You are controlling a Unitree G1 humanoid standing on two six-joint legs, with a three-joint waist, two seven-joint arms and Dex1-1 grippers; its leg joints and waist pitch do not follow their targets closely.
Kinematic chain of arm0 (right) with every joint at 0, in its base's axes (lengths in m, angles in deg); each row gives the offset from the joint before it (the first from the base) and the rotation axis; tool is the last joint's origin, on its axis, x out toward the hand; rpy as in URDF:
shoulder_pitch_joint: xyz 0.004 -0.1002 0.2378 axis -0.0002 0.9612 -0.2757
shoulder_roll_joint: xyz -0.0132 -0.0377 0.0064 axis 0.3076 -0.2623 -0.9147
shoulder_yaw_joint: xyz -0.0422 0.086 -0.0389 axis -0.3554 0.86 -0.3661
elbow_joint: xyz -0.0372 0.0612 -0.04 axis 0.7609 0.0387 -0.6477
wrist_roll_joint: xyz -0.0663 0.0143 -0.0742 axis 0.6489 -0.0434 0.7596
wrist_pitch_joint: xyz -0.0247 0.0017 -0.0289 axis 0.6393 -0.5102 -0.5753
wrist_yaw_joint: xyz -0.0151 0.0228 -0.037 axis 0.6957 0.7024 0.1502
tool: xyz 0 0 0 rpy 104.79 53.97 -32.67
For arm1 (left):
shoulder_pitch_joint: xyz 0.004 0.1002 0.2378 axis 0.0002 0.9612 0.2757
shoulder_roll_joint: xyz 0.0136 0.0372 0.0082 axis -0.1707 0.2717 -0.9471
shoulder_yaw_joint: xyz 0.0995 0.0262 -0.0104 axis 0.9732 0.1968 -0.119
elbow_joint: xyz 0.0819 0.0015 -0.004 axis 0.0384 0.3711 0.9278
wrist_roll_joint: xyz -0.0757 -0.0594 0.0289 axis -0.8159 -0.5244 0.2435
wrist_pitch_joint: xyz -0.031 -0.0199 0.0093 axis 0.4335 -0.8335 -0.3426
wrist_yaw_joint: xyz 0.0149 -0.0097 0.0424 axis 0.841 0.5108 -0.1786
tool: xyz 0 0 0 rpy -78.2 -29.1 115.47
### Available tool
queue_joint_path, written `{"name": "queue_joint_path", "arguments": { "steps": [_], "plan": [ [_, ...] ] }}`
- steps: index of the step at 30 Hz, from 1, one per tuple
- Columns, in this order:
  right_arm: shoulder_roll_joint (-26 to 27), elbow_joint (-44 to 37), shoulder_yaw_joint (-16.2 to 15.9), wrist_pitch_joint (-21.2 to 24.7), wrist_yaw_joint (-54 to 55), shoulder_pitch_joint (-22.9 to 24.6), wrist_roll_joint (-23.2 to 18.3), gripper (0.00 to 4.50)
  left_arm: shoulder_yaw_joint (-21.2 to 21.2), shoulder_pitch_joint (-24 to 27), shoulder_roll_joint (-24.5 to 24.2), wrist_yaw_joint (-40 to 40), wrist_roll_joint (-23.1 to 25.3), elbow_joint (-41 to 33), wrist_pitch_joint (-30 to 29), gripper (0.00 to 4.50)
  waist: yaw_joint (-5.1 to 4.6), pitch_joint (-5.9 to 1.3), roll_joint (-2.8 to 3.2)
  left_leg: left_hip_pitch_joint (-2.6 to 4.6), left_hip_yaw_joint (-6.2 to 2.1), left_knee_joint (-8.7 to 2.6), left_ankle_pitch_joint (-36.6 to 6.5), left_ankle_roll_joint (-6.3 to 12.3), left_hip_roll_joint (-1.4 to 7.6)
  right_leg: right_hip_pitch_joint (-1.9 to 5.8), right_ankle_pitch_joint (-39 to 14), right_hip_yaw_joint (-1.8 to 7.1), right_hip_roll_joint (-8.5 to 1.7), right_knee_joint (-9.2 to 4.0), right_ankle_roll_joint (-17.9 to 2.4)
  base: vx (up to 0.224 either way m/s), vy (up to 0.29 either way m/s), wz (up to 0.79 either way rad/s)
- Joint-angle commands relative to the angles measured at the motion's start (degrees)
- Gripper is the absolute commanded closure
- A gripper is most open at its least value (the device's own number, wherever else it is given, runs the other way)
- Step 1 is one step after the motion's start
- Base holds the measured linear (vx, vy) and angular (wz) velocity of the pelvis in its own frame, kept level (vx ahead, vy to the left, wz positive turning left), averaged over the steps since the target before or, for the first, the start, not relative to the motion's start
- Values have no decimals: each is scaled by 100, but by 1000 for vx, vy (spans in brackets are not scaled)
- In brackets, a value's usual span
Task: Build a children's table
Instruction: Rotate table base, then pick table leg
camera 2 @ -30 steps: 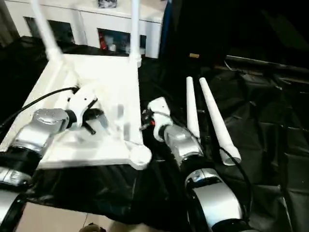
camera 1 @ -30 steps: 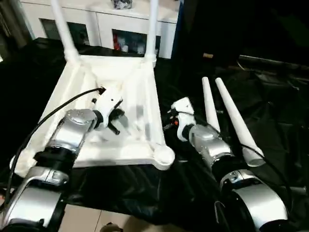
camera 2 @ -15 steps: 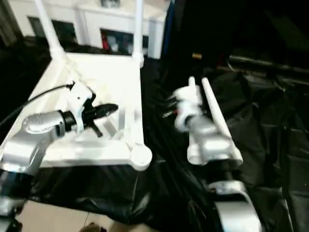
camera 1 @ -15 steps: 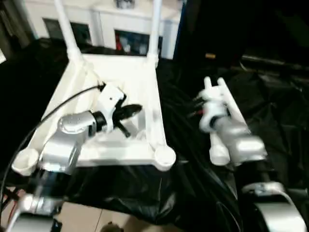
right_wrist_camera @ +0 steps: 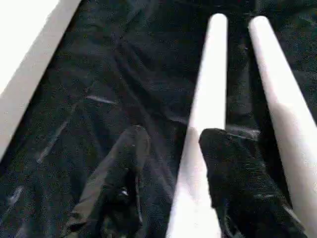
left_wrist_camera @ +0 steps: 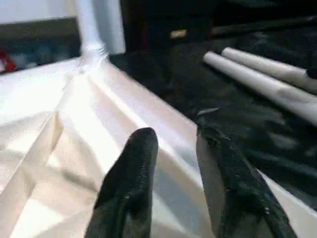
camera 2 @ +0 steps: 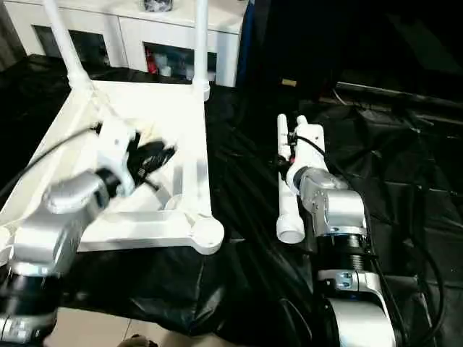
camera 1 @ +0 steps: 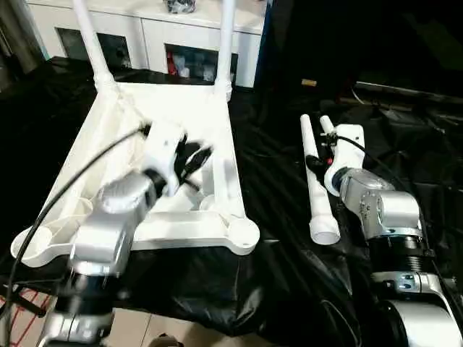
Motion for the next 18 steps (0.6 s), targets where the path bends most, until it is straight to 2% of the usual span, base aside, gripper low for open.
{"name": "queue_joint_path", "arguments": {
  "steps": [1, 2, 3, 4, 6, 10, 11, 15, 16, 17, 18],
  "plan": [
    [-82, -162, -60, 305, 52, 49, 68, 228, 28, 4, -26, 23, -70, -92, 45, 273, 18, -402, 1, 60, 10, -336, -770, -159, 32, 327, -850, 347, -398, -432, -417, 0, 0, 0],
    [-87, -176, -70, 351, 71, 60, 72, 209, 35, 16, -33, 47, -88, -107, 56, 252, 18, -401, 8, 59, 12, -333, -772, -162, 32, 324, -835, 351, -402, -434, -431, 0, 0, 0],
    [-88, -199, -63, 393, 90, 69, 66, 209, 86, 7, -66, 106, -66, -113, 104, 252, 22, -399, -39, 65, 22, -331, -798, -156, 29, 320, -883, 349, -406, -448, -439, 0, 0, 0],
    [-95, -217, -54, 458, 102, 47, 48, 199, 165, -28, -146, 127, 44, -118, 115, 244, 42, -396, -16, 64, 14, -339, -815, -162, 33, 321, -957, 350, -416, -440, -432, 0, 0, 0],
    [-95, -179, -25, 471, 148, 5, 41, 181, 170, -62, -163, 103, 112, -91, 102, 224, 47, -392, -14, 73, 14, -343, -843, -184, 39, 308, -998, 351, -413, -448, -383, 0, 0, 0],
    [-95, 12, 9, 370, 243, -53, 81, 146, 106, -136, -127, -116, 251, 167, 240, 192, 54, -391, 63, 86, 10, -341, -934, -265, 33, 302, -1022, 357, -411, -465, -362, 0, 0, 0],
    [-114, 25, -31, 366, 231, -47, 101, 141, 116, -144, -135, -140, 277, 235, 266, 185, 46, -398, 28, 79, 12, -337, -946, -276, 25, 318, -1011, 355, -405, -461, -342, 0, 0, 0],
    [-219, 39, -223, 331, 184, -33, 202, 106, 125, -205, -120, -170, 238, 379, 356, 150, 56, -407, 60, 84, 0, -336, -914, -296, 30, 322, -882, 352, -406, -445, -383, 0, 0, 0],
    [-225, 52, -234, 319, 189, -37, 213, 100, 123, -211, -116, -171, 228, 387, 361, 144, 53, -407, 56, 78, 2, -333, -914, -298, 28, 325, -869, 353, -406, -449, -395, 0, 0, 0],
    [-215, 205, -203, 306, 266, -113, 220, 100, 88, -234, -47, -273, 247, 454, 495, 144, 58, -413, 25, 75, 7, -327, -900, -286, 21, 333, -842, 352, -405, -443, -415, 0, 0, 0],
    [-208, 330, -136, 385, 322, -197, 189, 97, 110, -246, -18, -363, 341, 489, 710, 134, 56, -409, 32, 77, 9, -327, -919, -281, 17, 331, -882, 353, -408, -449, -441, 0, 0, 0]
  ]
}}
